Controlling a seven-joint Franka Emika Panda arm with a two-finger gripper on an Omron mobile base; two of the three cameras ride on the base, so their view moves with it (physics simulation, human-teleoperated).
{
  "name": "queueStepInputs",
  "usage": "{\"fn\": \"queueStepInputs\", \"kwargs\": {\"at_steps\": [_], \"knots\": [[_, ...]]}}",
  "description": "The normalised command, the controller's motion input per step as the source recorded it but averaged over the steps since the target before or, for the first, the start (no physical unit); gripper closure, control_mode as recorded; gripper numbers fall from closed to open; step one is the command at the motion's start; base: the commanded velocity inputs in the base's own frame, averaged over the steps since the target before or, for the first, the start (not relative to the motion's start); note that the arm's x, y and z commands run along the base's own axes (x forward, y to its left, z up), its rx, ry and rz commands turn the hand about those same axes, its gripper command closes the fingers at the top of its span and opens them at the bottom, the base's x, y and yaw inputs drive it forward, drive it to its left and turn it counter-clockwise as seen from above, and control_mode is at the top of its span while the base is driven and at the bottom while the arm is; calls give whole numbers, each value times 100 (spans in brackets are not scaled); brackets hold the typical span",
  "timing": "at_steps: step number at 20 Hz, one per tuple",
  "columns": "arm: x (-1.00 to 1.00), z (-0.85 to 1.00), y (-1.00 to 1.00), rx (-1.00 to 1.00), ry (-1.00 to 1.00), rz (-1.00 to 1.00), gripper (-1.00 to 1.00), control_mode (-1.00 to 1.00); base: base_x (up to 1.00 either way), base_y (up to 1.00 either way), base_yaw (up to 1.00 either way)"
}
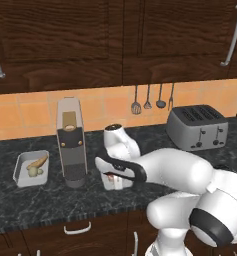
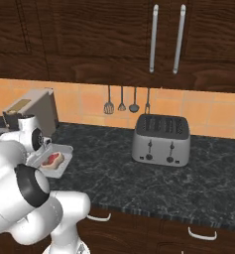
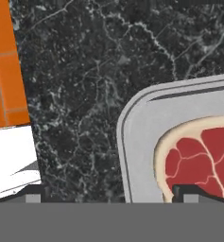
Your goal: Take the meat container that has the steak and place it on the second highest rack of the freezer. Then take the vegetable container that has the sweet potato and mushroom and place it on the highest rack of the freezer.
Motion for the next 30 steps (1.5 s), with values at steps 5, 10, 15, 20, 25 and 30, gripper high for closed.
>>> {"fn": "queueStepInputs", "kwargs": {"at_steps": [5, 10, 15, 20, 25, 30], "knots": [[-29, -54, 28, 0, 5, 0, -100, -100, 0, 0, 0], [-2, -77, 7, 0, 20, 0, -100, -100, 0, 0, 0], [-10, -100, 0, 1, 29, 0, -100, -100, 0, 0, 0], [-100, -100, 0, 0, 7, 1, -100, -100, 0, 0, 0], [-77, -100, -8, 1, 6, 0, 100, -100, 0, 0, 0], [-72, -100, -68, 10, 0, 0, 100, -100, 0, 0, 0]]}}
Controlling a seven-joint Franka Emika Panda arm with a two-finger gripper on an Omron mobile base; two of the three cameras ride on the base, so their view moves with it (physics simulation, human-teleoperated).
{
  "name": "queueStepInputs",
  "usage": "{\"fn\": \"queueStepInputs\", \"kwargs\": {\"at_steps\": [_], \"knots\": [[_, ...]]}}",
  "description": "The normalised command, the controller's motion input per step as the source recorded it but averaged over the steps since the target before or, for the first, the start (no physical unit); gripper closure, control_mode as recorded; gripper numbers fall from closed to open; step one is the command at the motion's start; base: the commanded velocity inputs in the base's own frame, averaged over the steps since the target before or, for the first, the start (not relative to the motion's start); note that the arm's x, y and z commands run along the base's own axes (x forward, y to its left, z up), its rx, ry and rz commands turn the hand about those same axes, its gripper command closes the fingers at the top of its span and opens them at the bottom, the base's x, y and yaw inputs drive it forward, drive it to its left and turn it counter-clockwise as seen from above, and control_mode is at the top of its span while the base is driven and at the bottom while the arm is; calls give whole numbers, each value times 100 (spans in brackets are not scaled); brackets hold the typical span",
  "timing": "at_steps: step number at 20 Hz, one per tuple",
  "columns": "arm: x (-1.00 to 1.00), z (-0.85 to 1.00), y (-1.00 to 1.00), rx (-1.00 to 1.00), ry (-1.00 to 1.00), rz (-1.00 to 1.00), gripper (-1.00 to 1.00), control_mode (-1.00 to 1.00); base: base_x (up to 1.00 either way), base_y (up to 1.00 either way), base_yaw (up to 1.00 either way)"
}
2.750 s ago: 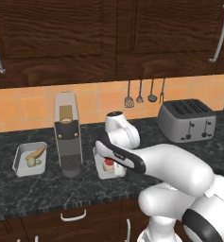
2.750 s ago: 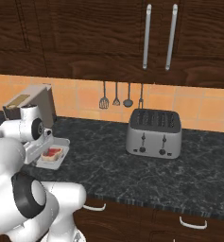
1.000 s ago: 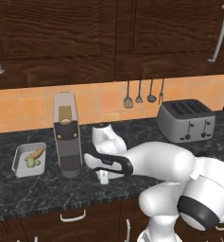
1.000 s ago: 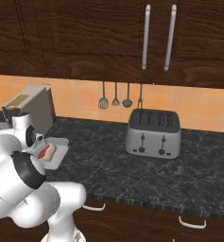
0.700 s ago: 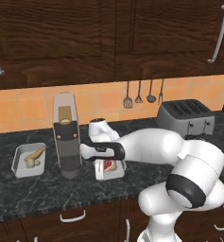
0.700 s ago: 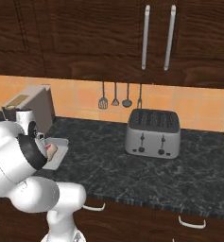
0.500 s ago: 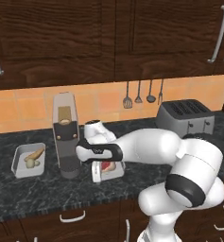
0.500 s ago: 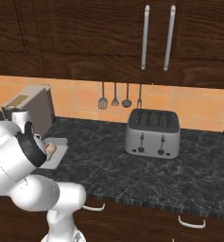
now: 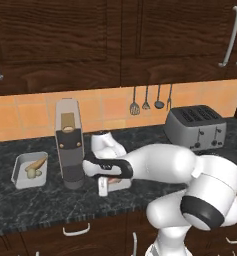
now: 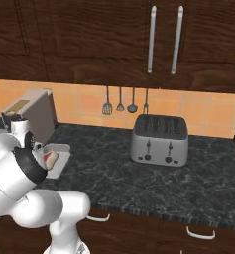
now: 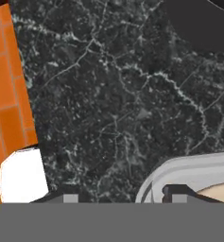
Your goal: Take the meat container that has the steak and place it on the second highest rack of the freezer. Then take the vegetable container that has the sweet potato and mushroom and place it on the highest rack of the freezer.
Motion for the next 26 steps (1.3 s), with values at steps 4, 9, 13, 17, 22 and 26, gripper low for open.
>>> {"fn": "queueStepInputs", "kwargs": {"at_steps": [4, 9, 13, 17, 22, 26], "knots": [[-4, -100, -49, -6, 8, 0, 100, -100, 0, 0, 0], [21, -100, -35, -17, 11, 2, 100, -100, 0, 0, 0], [14, -100, -25, -14, 15, 4, 100, -100, 0, 0, 0], [-45, -42, -47, 7, -17, 2, 100, -100, 0, 0, 0], [-83, 99, -63, 26, -38, 0, 100, -100, 0, 0, 0], [-73, 100, -75, 23, -8, 0, 100, -100, 0, 0, 0]]}}
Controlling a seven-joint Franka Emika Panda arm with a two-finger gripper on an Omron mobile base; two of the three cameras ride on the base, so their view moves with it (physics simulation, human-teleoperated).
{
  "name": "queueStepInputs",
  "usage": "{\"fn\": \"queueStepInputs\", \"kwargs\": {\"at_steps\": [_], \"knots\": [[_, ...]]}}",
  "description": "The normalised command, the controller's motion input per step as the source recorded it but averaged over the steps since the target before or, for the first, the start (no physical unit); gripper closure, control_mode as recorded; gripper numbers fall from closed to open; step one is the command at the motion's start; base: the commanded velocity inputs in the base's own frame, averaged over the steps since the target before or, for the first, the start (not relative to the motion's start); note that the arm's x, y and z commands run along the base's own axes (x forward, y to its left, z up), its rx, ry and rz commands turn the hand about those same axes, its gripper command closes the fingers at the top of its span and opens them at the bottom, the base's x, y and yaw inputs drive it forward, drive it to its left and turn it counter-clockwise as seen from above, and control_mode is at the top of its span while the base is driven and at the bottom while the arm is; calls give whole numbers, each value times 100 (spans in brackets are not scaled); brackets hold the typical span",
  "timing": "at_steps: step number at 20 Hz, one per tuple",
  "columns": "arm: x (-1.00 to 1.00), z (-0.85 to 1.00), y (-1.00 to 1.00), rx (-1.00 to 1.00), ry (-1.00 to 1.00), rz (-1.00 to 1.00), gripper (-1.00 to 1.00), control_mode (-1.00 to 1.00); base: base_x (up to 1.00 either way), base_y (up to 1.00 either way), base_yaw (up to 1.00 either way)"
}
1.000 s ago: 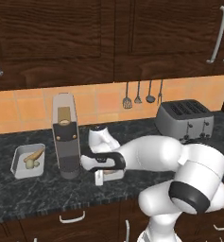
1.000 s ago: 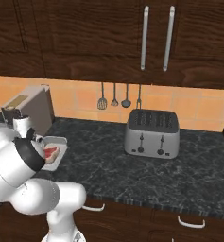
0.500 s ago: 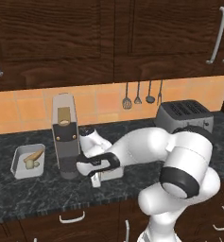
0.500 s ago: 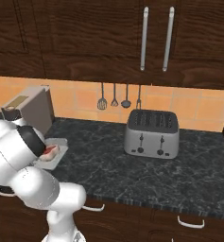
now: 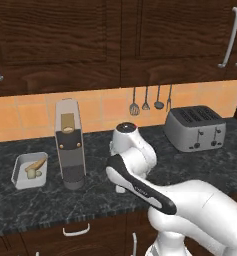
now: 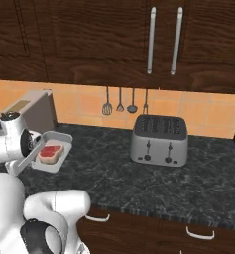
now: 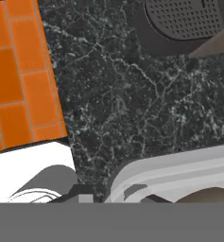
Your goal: Take the meat container that has the steak and place it on the second highest rack of the freezer. Then take the vegetable container that has the sweet potato and mushroom and place it on the highest rack of the freezer.
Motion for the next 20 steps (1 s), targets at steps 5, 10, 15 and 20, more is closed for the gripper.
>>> {"fn": "queueStepInputs", "kwargs": {"at_steps": [5, 10, 15, 20], "knots": [[-76, 100, -99, 4, 0, 0, 100, -100, 0, 0, 0], [-53, 100, -100, -2, 4, 0, 100, -100, 0, 0, 0], [-39, 46, -93, -11, 12, 1, 100, -100, 0, 0, 0], [4, -97, -13, -23, -8, 36, 100, -100, 0, 0, 0]]}}
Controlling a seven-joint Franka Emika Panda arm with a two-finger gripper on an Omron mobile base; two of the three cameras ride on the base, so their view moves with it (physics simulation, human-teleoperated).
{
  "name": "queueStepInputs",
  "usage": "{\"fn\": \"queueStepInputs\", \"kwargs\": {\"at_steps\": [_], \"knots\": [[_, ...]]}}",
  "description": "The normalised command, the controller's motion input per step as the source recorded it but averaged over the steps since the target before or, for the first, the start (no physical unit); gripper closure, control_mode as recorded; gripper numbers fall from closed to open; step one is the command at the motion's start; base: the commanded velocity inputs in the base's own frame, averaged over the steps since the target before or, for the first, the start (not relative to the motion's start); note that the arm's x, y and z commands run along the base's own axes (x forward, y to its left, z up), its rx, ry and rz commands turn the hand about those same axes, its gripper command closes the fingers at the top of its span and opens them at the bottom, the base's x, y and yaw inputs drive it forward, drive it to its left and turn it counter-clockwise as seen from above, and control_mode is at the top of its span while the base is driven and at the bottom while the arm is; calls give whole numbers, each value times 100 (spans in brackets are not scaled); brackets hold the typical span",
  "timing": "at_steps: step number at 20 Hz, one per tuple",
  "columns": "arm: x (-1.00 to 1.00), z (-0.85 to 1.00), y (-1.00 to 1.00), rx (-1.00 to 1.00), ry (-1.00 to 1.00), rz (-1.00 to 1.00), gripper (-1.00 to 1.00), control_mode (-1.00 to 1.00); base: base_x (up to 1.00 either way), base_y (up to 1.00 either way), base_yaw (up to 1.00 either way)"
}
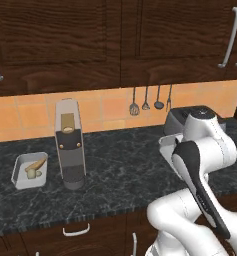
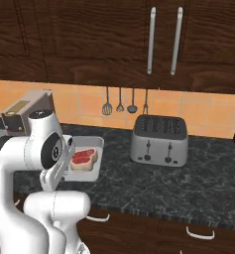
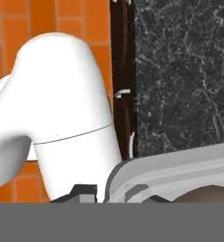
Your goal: Take the meat container that has the steak and place it on the second highest rack of the freezer. Then take the vegetable container that has the sweet potato and mushroom and place it on the highest rack of the freezer.
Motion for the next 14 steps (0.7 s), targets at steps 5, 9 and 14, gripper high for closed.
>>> {"fn": "queueStepInputs", "kwargs": {"at_steps": [5, 9, 14], "knots": [[-9, -8, 0, -7, -29, 40, 100, -100, 0, 0, 0], [-21, 0, -1, 1, -12, 3, 100, -100, 0, 0, 0], [-10, -2, -14, 1, -15, 0, 100, -100, 0, 0, 0]]}}
